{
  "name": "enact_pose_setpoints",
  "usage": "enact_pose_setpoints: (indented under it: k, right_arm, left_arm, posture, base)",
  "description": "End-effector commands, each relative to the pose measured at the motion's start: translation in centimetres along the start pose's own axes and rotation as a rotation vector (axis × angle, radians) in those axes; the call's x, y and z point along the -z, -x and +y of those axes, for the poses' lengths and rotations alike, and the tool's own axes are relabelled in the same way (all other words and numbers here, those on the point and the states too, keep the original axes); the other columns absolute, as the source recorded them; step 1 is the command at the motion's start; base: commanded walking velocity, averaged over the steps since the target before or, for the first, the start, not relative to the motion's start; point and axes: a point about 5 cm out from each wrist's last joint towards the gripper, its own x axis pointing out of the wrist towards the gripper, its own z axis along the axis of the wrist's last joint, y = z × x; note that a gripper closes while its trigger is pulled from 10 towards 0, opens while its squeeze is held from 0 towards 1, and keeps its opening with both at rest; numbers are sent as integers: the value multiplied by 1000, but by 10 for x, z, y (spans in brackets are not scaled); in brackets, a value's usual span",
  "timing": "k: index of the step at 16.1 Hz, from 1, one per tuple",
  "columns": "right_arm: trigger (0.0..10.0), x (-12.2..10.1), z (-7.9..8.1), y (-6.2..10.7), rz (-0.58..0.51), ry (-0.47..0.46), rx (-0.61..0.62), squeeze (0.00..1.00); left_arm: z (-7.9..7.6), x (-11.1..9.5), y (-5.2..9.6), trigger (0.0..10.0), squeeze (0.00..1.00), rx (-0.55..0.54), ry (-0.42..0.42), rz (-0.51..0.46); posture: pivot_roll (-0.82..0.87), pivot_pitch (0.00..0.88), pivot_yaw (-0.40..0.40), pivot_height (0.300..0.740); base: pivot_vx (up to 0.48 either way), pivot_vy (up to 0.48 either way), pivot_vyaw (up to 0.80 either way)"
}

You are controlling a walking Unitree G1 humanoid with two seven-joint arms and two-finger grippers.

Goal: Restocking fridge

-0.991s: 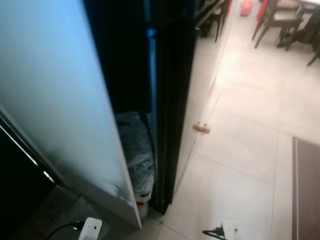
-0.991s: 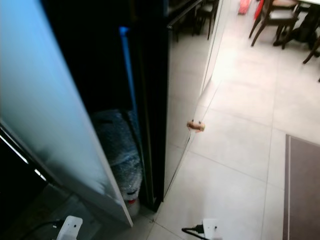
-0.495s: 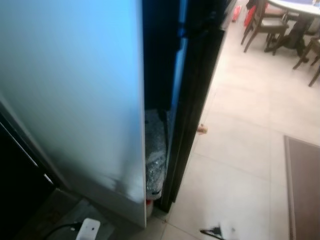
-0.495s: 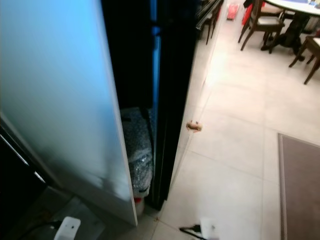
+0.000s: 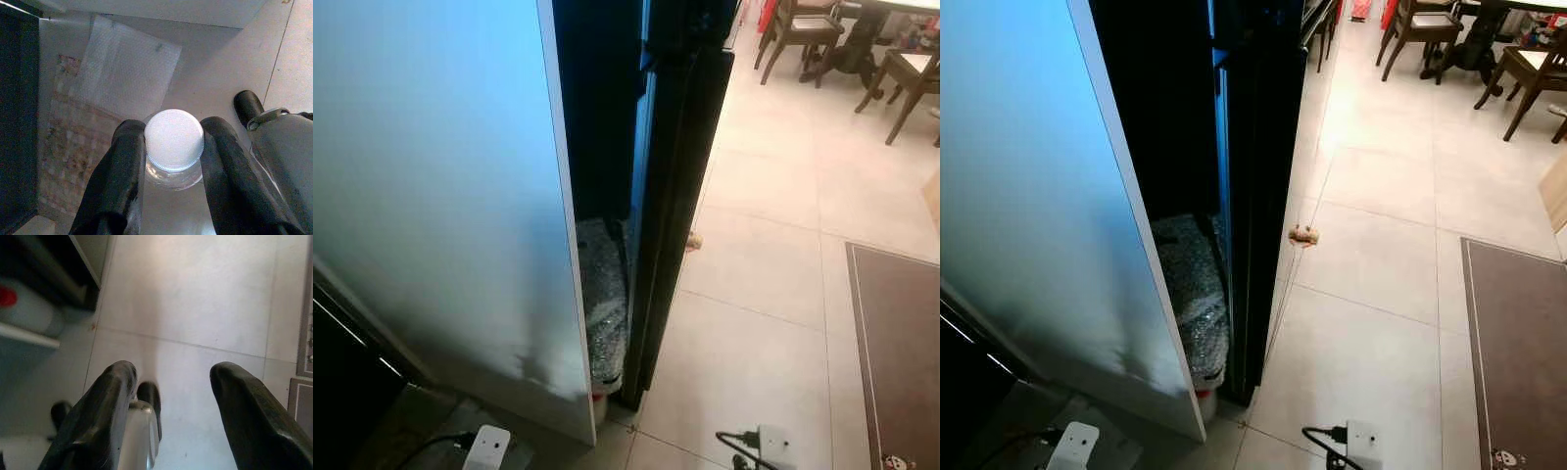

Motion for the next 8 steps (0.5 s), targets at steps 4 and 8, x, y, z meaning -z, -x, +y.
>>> enact_pose_setpoints:
  k: [4,8]
  right_arm:
    - [10000,-2,-2,3,-98,-5,58,0]
    - [10000,-91,-49,7,-497,27,151,0]
  left_arm:
    - [3,7,1,10000,0,-6,10,17]
    - [3,10,2,10000,0,-10,5,23]
  posture:
    - [-224,0,35,740]
    - [-216,0,36,740]
  base:
    - [0,0,0]
    - [0,0,0]
